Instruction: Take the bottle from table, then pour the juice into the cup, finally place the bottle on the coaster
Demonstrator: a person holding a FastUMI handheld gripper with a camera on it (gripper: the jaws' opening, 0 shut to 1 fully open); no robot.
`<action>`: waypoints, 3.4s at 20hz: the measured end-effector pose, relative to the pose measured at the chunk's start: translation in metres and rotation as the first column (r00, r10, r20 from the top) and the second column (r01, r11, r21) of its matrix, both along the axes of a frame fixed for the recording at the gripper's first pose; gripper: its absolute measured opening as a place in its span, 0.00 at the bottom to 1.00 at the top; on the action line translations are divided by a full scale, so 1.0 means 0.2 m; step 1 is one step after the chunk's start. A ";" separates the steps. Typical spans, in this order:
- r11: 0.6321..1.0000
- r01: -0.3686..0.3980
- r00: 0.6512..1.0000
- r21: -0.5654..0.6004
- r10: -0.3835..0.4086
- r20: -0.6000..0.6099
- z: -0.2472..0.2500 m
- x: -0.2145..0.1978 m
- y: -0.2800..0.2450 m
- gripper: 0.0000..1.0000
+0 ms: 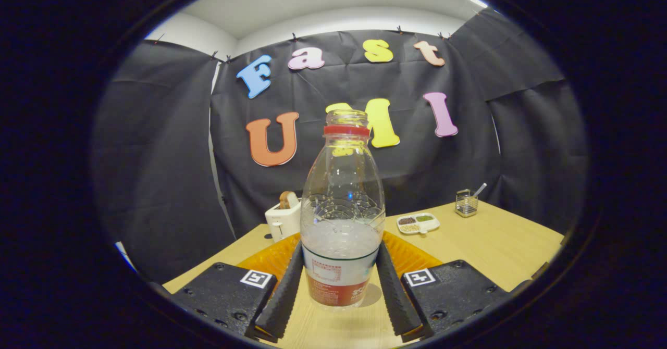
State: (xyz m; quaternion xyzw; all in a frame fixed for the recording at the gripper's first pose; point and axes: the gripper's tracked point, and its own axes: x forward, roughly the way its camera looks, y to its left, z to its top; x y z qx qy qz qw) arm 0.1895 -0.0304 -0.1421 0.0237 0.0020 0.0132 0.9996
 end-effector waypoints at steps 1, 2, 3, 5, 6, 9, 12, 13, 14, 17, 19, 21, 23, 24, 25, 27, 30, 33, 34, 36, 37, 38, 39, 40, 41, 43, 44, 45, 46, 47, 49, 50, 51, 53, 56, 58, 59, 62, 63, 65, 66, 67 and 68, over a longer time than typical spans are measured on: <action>1.000 0.012 1.000 -0.009 -0.012 0.005 -0.02 0.03 0.01 0.78; 1.000 0.017 1.000 -0.016 -0.017 -0.002 -0.06 0.06 0.03 0.77; 1.000 0.012 1.000 -0.021 -0.013 -0.010 -0.10 0.09 0.05 0.77; 0.999 0.004 1.000 -0.037 -0.005 -0.026 -0.17 0.16 0.10 0.78; 0.999 0.001 0.999 -0.041 -0.003 -0.032 -0.22 0.20 0.11 0.78; 0.998 0.003 0.997 -0.068 -0.008 -0.081 -0.38 0.30 0.16 0.78; 0.987 0.029 0.994 -0.161 -0.046 -0.100 -0.46 0.36 0.14 0.79; 0.983 0.025 0.996 -0.184 -0.039 -0.075 -0.46 0.37 0.14 0.79; 0.975 0.024 0.998 -0.220 -0.036 -0.049 -0.47 0.39 0.14 0.78; 0.936 0.080 0.994 -0.341 -0.098 -0.037 -0.54 0.44 0.03 0.79; 0.954 0.065 0.994 -0.292 -0.086 -0.059 -0.62 0.48 0.02 0.79; 0.966 0.065 0.993 -0.249 -0.087 -0.079 -0.67 0.51 0.00 0.79; 0.972 0.079 0.992 -0.222 -0.098 -0.075 -0.67 0.52 -0.03 0.79; 0.974 0.080 0.993 -0.213 -0.098 -0.073 -0.68 0.53 -0.04 0.79; 0.977 0.086 0.993 -0.197 -0.100 -0.059 -0.68 0.53 -0.05 0.81; 0.981 0.085 0.992 -0.176 -0.099 -0.073 -0.72 0.53 -0.07 0.85; 0.990 0.070 0.991 -0.122 -0.083 -0.105 -0.77 0.51 -0.08 1.00; 0.992 0.063 0.990 -0.107 -0.075 -0.116 -0.76 0.48 -0.08 1.00; 0.992 0.064 0.991 -0.105 -0.075 -0.111 -0.73 0.45 -0.09 1.00; 0.991 0.066 0.992 -0.114 -0.077 -0.095 -0.67 0.39 -0.09 1.00; 0.990 0.069 0.993 -0.123 -0.080 -0.085 -0.62 0.36 -0.08 1.00; 0.988 0.073 0.994 -0.134 -0.083 -0.073 -0.57 0.31 -0.08 1.00; 0.988 0.074 0.995 -0.137 -0.083 -0.060 -0.51 0.26 -0.07 1.00; 0.989 0.070 0.996 -0.131 -0.076 -0.046 -0.45 0.21 -0.06 1.00; 0.991 0.050 0.998 -0.123 -0.055 -0.034 -0.39 0.15 -0.03 1.00; 0.990 0.038 0.999 -0.137 -0.040 -0.015 -0.27 0.02 -0.03 1.00; 0.989 0.045 0.999 -0.142 -0.046 -0.004 -0.22 -0.08 -0.06 1.00; 0.988 0.041 0.999 -0.146 -0.041 0.002 -0.15 -0.17 -0.08 1.00; 0.987 0.053 0.999 -0.155 -0.053 0.001 -0.09 -0.25 -0.11 1.00; 0.986 0.064 0.998 -0.152 -0.064 0.006 -0.03 -0.33 -0.14 1.00; 0.990 0.078 0.996 -0.115 -0.072 0.055 0.14 -0.46 -0.17 1.00; 0.993 0.081 0.993 -0.087 -0.073 0.091 0.23 -0.53 -0.18 1.00; 0.994 0.084 0.992 -0.071 -0.077 0.103 0.28 -0.57 -0.19 1.00; 0.992 0.097 0.991 -0.080 -0.088 0.104 0.37 -0.65 -0.22 1.00; 0.991 0.107 0.990 -0.080 -0.099 0.102 0.49 -0.76 -0.23 1.00; 0.989 0.115 0.987 -0.097 -0.103 0.125 0.60 -0.81 -0.22 1.00; 0.987 0.115 0.985 -0.116 -0.099 0.138 0.65 -0.84 -0.20 1.00; 0.970 0.141 0.980 -0.199 -0.108 0.167 0.79 -0.90 -0.16 1.00; 0.964 0.145 0.981 -0.221 -0.111 0.160 0.82 -0.93 -0.15 1.00; 0.955 0.167 0.979 -0.244 -0.132 0.154 0.87 -0.96 -0.14 1.00; 0.960 0.161 0.981 -0.228 -0.130 0.145 0.89 -0.97 -0.13 1.00; 0.972 0.137 0.985 -0.189 -0.114 0.128 0.90 -0.98 -0.10 1.00; 0.982 0.116 0.989 -0.147 -0.099 0.114 0.89 -0.98 -0.08 1.00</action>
